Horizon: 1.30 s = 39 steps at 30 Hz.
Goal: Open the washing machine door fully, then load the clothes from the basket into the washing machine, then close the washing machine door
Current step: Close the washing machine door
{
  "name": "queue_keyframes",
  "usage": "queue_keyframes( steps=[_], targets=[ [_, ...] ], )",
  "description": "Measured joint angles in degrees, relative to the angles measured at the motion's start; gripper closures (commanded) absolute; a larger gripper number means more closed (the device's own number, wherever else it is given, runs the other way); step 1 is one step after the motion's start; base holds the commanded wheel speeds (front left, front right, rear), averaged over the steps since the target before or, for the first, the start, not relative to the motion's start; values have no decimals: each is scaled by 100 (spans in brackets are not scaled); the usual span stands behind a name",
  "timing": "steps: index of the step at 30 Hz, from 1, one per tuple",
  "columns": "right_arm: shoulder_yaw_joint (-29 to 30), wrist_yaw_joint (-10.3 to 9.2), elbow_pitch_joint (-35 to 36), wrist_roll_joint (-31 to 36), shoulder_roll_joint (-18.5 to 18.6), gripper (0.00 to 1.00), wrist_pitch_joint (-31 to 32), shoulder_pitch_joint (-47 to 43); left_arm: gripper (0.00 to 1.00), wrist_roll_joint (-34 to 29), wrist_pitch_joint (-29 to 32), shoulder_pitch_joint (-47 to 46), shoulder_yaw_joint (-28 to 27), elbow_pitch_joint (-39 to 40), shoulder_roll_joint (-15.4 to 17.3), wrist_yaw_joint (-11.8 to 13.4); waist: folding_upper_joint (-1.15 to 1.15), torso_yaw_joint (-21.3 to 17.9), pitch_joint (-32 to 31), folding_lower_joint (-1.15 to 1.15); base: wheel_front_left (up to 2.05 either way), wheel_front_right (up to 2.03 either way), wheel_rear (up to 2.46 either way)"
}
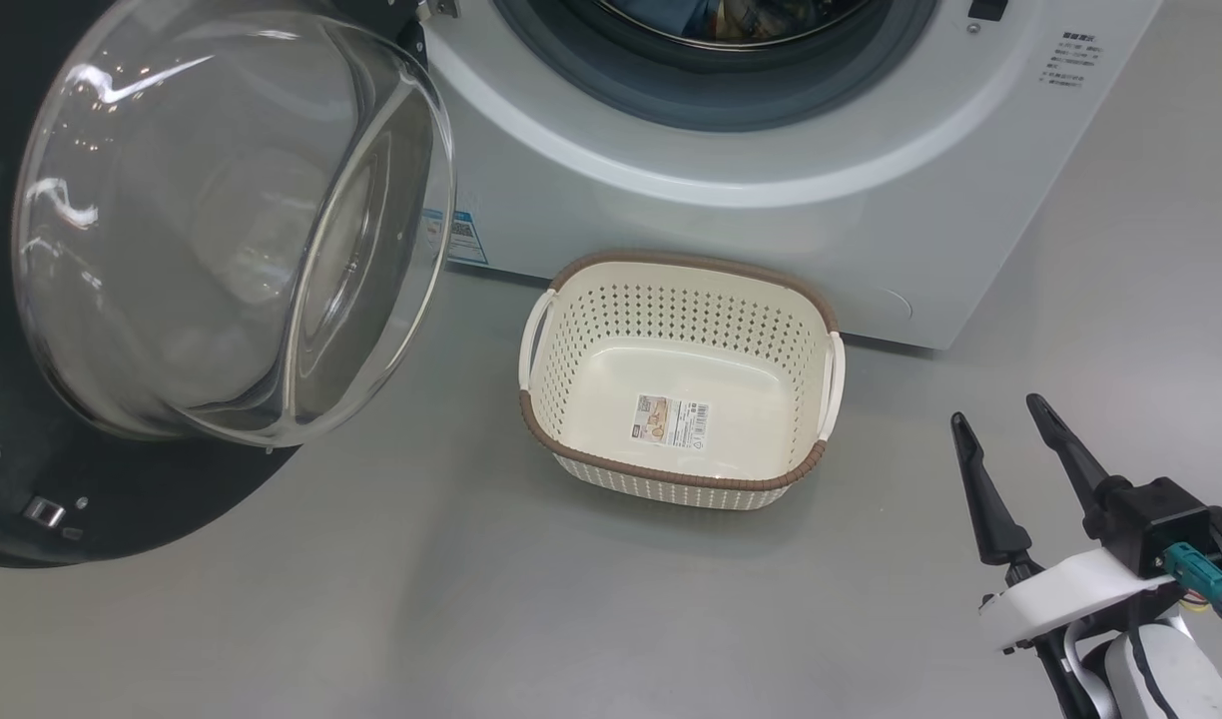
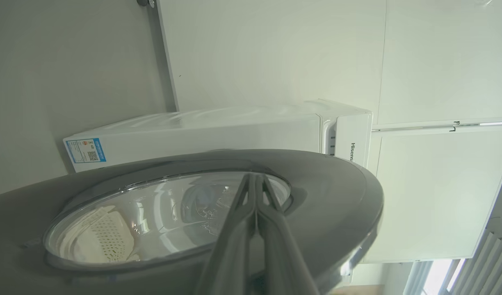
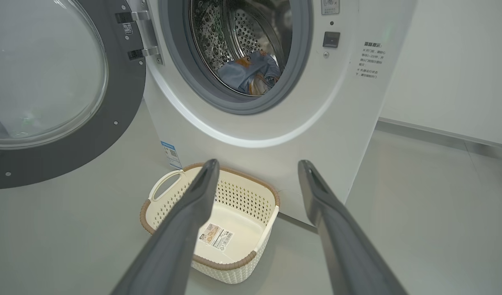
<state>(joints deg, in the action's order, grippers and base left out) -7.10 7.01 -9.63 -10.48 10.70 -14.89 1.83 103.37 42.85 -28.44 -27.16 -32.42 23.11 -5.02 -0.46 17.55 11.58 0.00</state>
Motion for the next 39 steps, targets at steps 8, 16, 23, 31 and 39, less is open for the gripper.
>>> queue_keyframes(
  steps=[8,16,23,31,39],
  targets=[
    [-79,0,5,-7,-159,0,0,4,100,122,632,96,303,467,-123,-52,0,107,-18,0,0,0,0],
    [-38,0,3,-21,-297,0,0,10,100,300,1026,270,534,1093,-374,-59,0,99,7,0,0,0,0],
    [-34,0,-3,-55,-455,0,0,25,100,316,1306,509,826,1804,-682,-101,0,4,-77,0,0,0,0],
    [-71,0,-29,-60,-547,0,0,30,100,314,1213,737,946,2439,-1037,-99,0,-202,-180,0,0,0,0],
    [-119,0,-81,-62,-610,0,0,26,100,312,969,794,1235,2975,-1607,-40,0,-507,-296,0,0,0,0]
  ],
)
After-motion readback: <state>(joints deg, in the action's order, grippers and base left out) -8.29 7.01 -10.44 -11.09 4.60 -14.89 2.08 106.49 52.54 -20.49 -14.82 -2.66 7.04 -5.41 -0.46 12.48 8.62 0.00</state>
